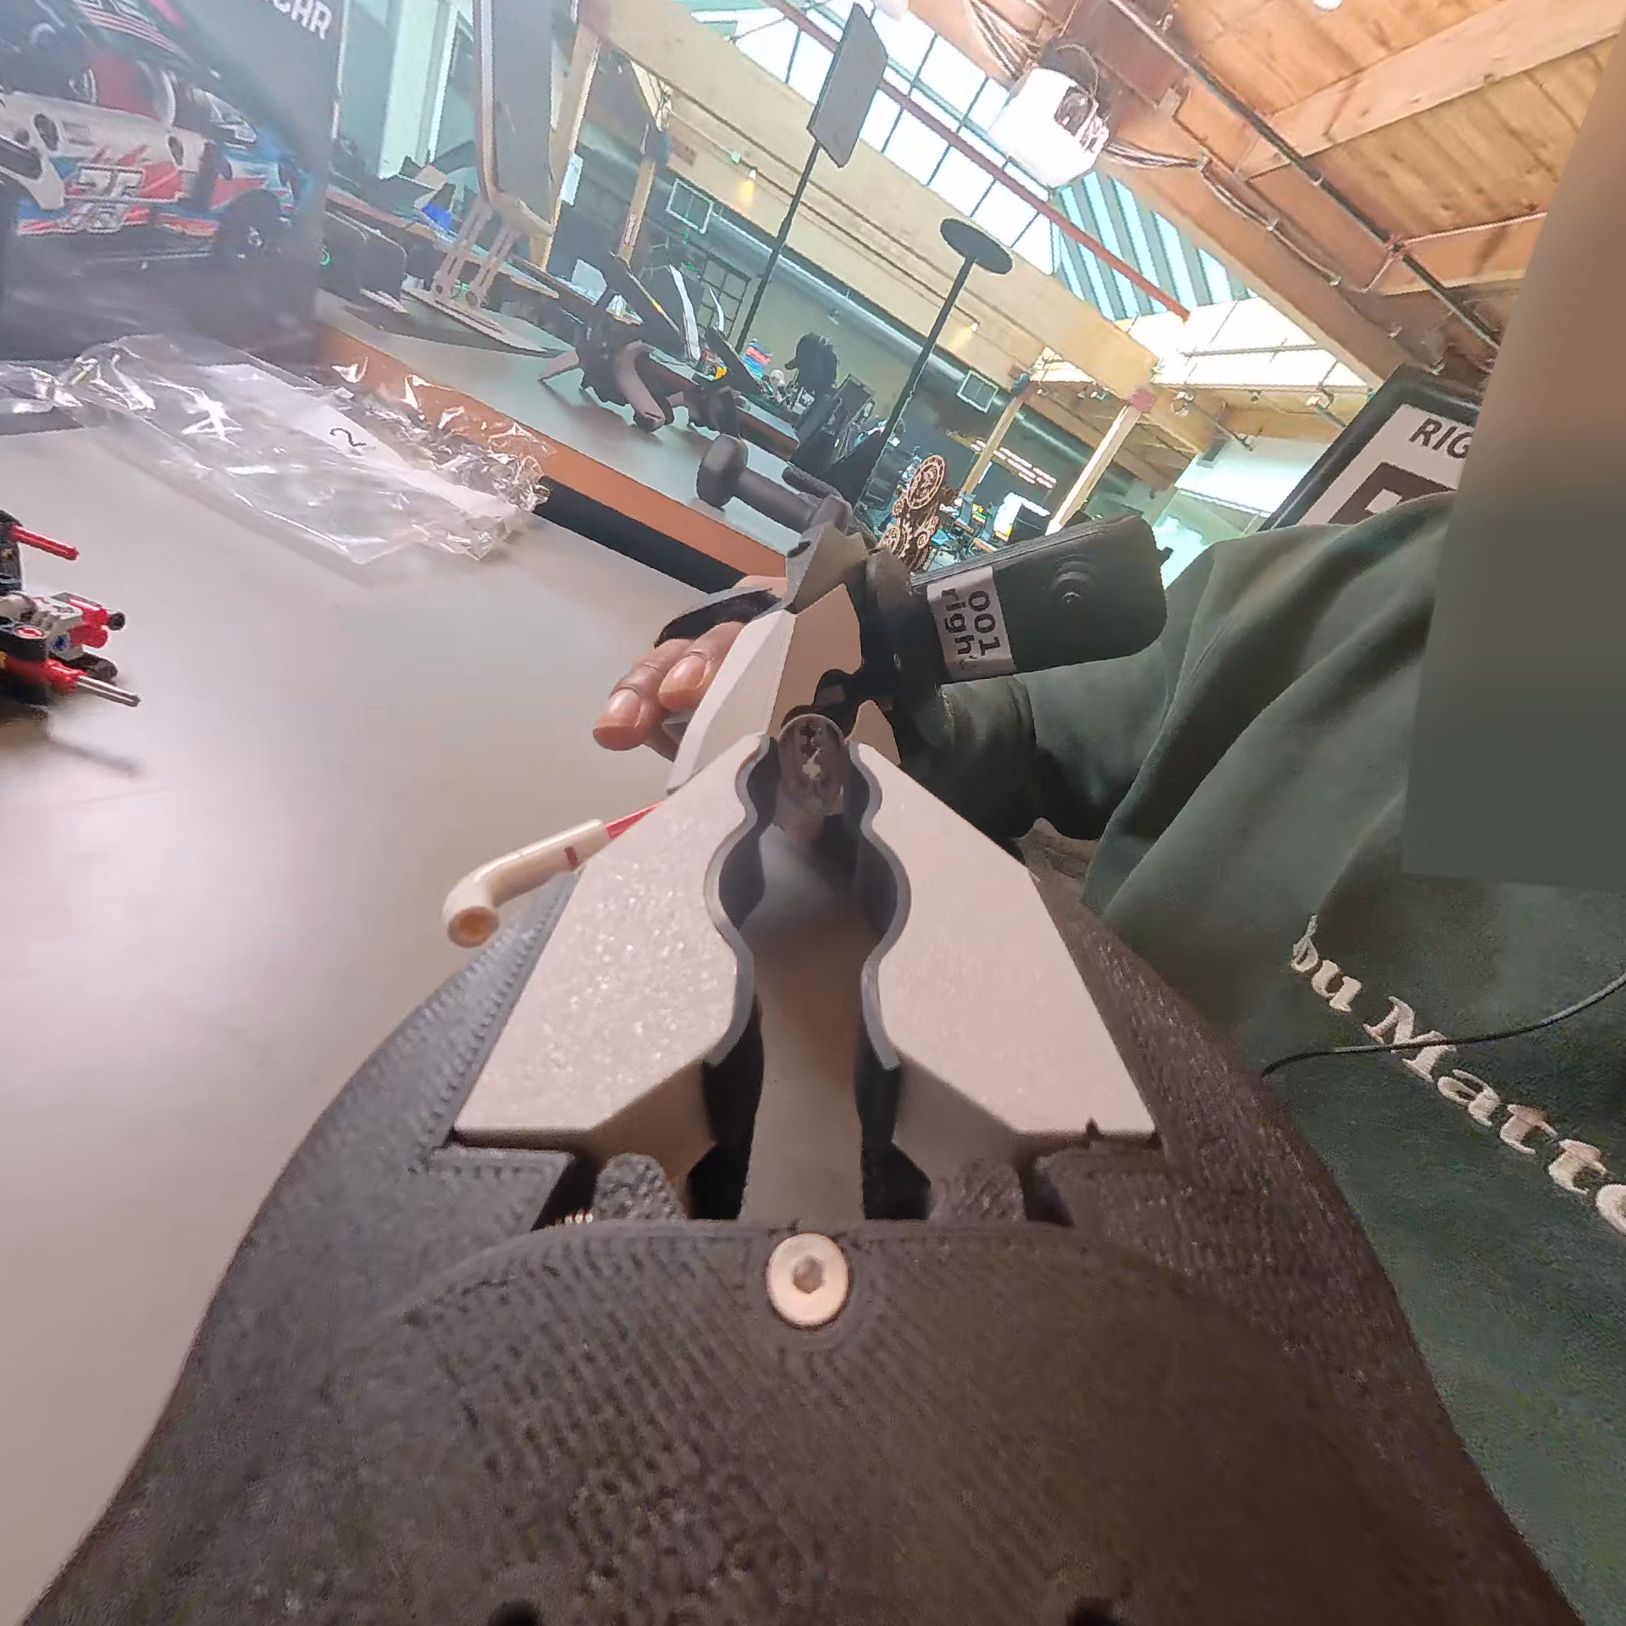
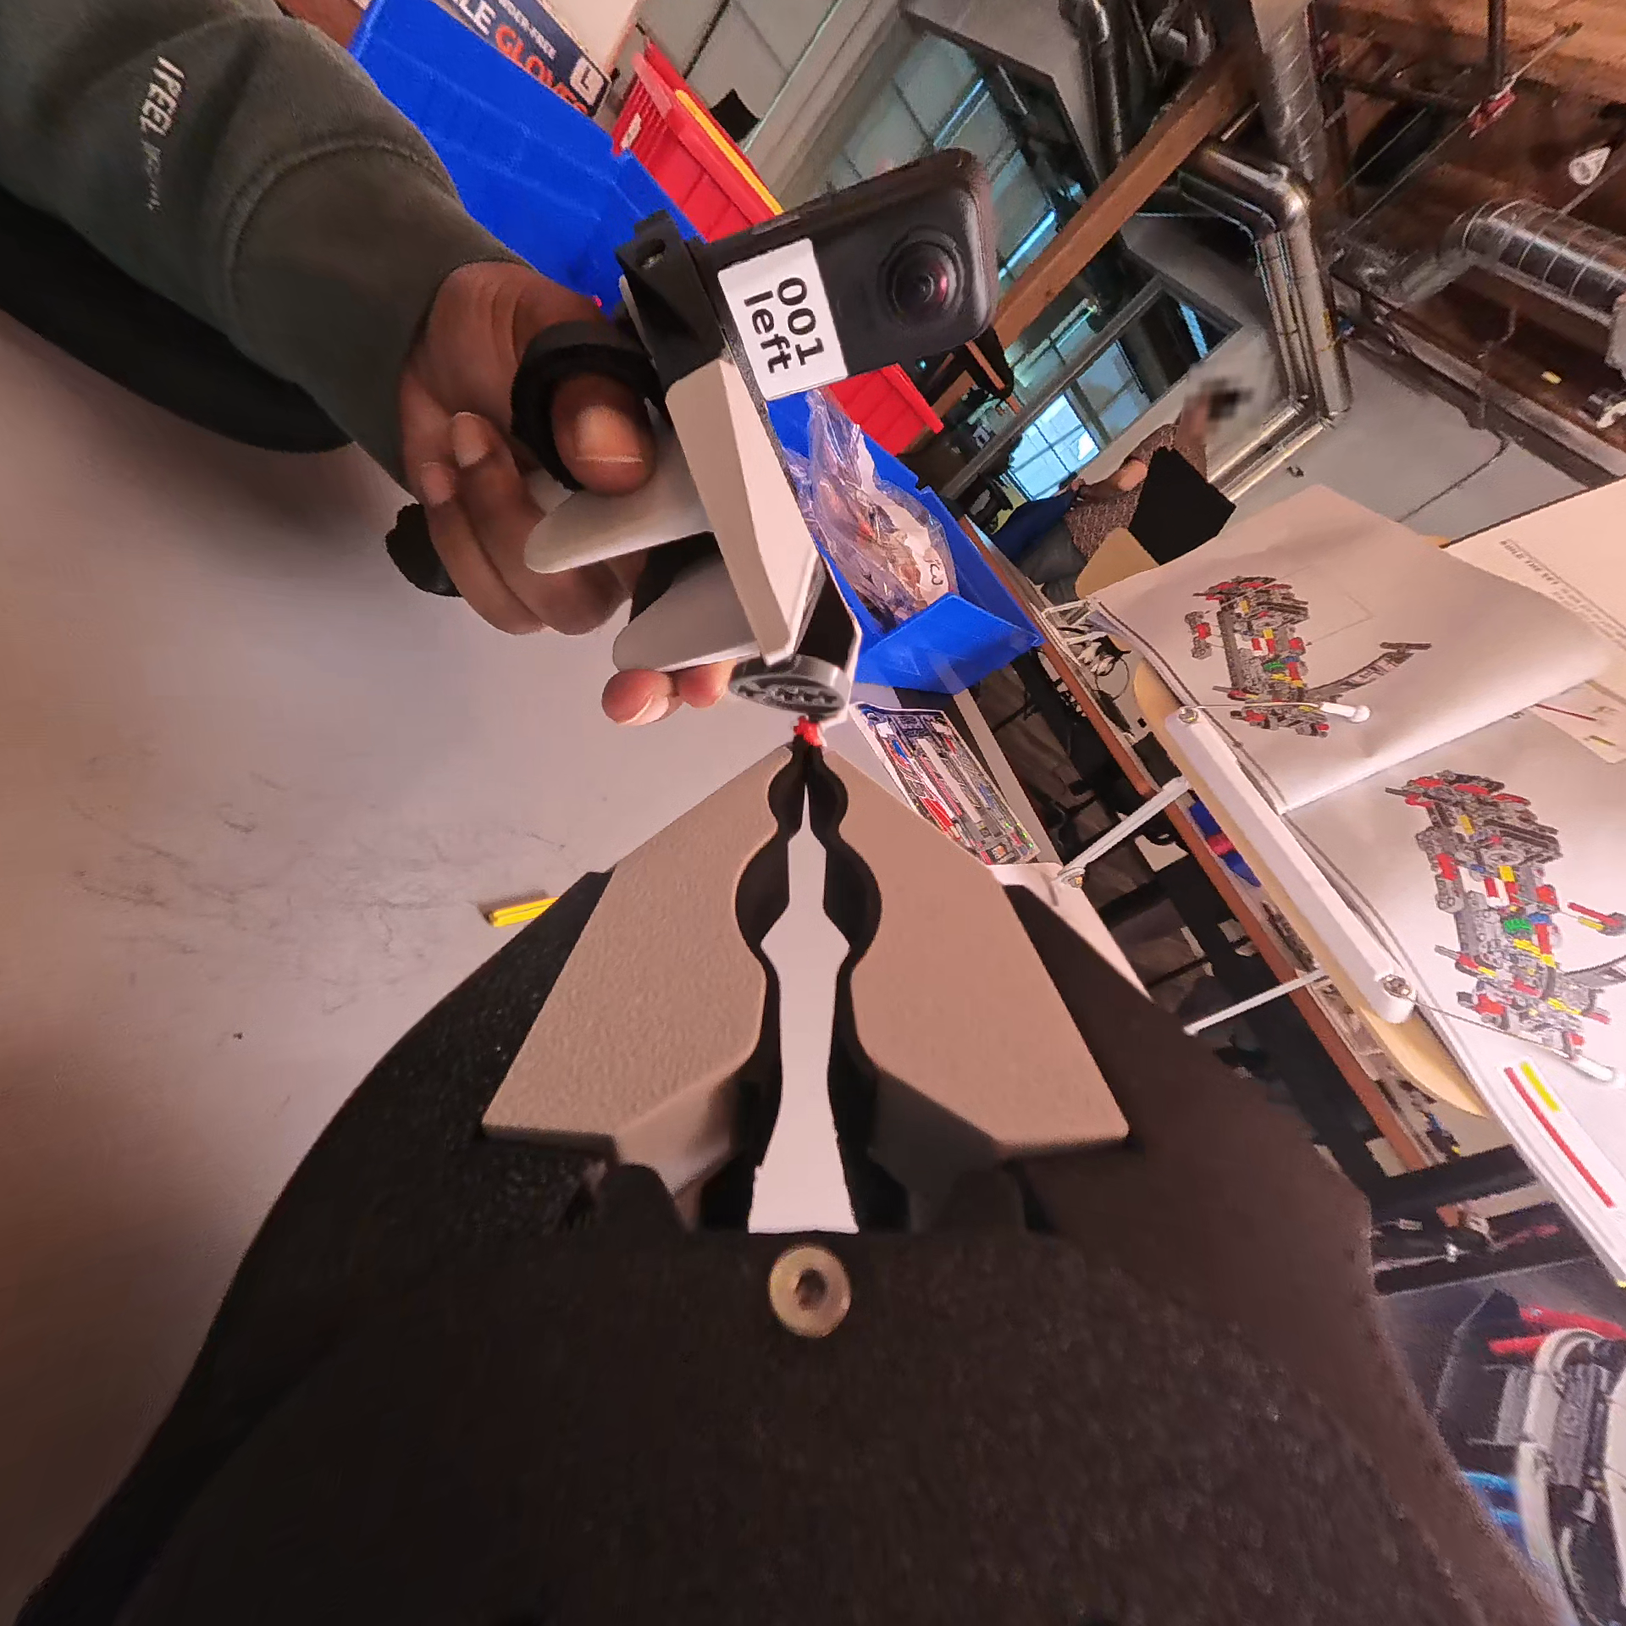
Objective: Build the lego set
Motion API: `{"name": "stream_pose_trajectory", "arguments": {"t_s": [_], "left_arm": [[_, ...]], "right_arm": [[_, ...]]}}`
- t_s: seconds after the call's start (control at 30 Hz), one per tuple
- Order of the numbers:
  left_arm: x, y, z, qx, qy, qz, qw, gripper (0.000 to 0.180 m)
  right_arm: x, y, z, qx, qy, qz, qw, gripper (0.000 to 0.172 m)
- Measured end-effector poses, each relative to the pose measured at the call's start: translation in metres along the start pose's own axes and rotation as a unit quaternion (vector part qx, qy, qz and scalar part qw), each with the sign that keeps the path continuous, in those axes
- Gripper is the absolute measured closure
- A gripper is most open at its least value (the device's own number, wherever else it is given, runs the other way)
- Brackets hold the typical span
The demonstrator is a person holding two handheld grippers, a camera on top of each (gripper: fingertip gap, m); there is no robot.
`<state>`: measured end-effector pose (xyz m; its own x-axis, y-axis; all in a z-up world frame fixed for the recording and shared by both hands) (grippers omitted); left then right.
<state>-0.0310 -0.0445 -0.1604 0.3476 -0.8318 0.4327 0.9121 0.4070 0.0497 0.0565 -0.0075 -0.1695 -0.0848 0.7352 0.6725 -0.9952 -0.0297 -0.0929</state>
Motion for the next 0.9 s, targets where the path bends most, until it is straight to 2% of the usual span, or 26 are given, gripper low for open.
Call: {"name": "stream_pose_trajectory", "arguments": {"t_s": [0.03, 0.2, 0.3, 0.43, 0.53, 0.7, 0.9], "left_arm": [[-0.001, -0.001, 0.001, 0.002, -0.001, 0.0, 1.0, 0.167], [-0.008, -0.012, 0.007, 0.024, -0.014, 0.005, 1.0, 0.168], [-0.022, -0.024, 0.009, 0.017, -0.014, 0.043, 0.999, 0.168], [-0.045, -0.039, -0.003, -0.056, 0.011, 0.131, 0.99, 0.167], [-0.053, -0.041, -0.014, -0.112, 0.032, 0.164, 0.98, 0.167], [-0.05, -0.034, -0.021, -0.11, 0.02, 0.141, 0.984, 0.167], [-0.05, -0.03, -0.029, -0.149, 0.045, 0.153, 0.976, 0.167]], "right_arm": [[0.0, 0.0, 0.0, 0.002, 0.007, 0.001, 1.0, 0.172], [0.002, -0.001, -0.004, -0.001, 0.041, 0.013, 0.999, 0.172], [0.004, -0.003, -0.009, -0.008, 0.063, 0.021, 0.998, 0.172], [0.008, -0.003, -0.021, -0.035, 0.094, 0.033, 0.994, 0.172], [0.012, -0.005, -0.037, -0.064, 0.127, 0.046, 0.989, 0.172], [0.018, -0.006, -0.047, -0.062, 0.204, 0.061, 0.975, 0.169], [0.0, -0.001, -0.056, -0.103, 0.194, 0.114, 0.969, 0.161]]}}
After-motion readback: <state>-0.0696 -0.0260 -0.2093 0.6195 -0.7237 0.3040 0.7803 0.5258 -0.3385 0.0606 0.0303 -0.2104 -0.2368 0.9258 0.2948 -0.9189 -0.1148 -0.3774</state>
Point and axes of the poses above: each gripper's, where its closed fingertips meet, y out along the fingers, z out of its top, x = y × z across the jaws, the point moved 6 cm from there along -y, back along the fingers, and after that the axes turned 1 degree about y, right-handed, at the moved point
